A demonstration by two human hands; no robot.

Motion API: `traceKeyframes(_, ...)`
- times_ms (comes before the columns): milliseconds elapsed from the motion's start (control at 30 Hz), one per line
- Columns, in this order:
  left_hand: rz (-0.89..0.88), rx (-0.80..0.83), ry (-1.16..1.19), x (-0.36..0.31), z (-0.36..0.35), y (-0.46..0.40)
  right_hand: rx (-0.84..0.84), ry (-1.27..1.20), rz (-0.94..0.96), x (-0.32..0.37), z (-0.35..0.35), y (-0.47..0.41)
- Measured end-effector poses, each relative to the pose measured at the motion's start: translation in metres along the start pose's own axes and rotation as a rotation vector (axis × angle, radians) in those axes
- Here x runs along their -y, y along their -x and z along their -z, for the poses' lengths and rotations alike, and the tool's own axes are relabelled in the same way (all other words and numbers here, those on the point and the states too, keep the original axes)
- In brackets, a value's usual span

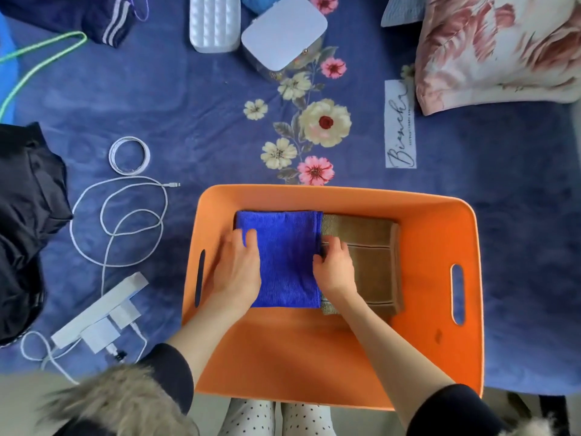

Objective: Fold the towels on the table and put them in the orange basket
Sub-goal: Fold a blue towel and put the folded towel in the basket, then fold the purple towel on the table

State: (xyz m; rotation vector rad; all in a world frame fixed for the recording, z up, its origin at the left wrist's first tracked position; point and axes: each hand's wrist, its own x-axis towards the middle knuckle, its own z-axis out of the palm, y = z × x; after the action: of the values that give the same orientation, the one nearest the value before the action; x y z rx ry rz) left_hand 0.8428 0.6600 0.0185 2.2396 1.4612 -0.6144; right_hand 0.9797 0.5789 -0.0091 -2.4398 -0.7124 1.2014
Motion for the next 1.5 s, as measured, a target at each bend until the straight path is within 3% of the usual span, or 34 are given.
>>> traceKeyframes(100,-0.157,0.127,-0.243,-0.004,-0.01,-0.008,-0.216,0.434,0.431,-0.003,-0.007,0.004)
traceKeyframes(200,-0.186,0.171,-0.381,-0.003,-0.022,-0.02,-0.095,0.827,0.666,-0.012,-0.01,-0.007)
traceKeyframes(300,-0.178,0.173,-0.486,0.002,-0.036,-0.03,0.032,0.985,0.699,-0.025,-0.005,-0.029)
traceKeyframes(500,-0.192,0.159,-0.509,0.006,-0.053,-0.041,0.135,1.034,0.649,-0.04,-0.013,-0.048)
traceKeyframes(667,-0.201,0.201,-0.526,0.004,-0.046,-0.045,0.141,1.091,0.632,-0.033,-0.011,-0.051)
traceKeyframes(733,-0.198,0.237,-0.502,0.001,-0.038,-0.042,0.158,1.06,0.613,-0.027,-0.007,-0.043)
traceKeyframes(833,-0.224,0.292,-0.411,-0.001,-0.018,-0.03,0.17,0.786,0.491,-0.016,0.005,-0.02)
traceKeyframes(967,-0.287,0.22,-0.196,-0.005,0.011,0.006,0.107,0.515,0.293,-0.007,0.036,0.024)
traceKeyframes(1233,-0.561,-0.2,0.036,-0.034,0.094,0.062,-0.275,0.425,0.179,-0.006,0.131,0.127)
traceKeyframes(1333,-0.698,-0.277,0.011,-0.058,0.125,0.076,-0.438,0.371,0.054,-0.007,0.163,0.172)
traceKeyframes(1500,-1.01,-0.255,-0.029,-0.108,0.151,0.111,-0.643,0.264,-0.19,-0.025,0.179,0.254)
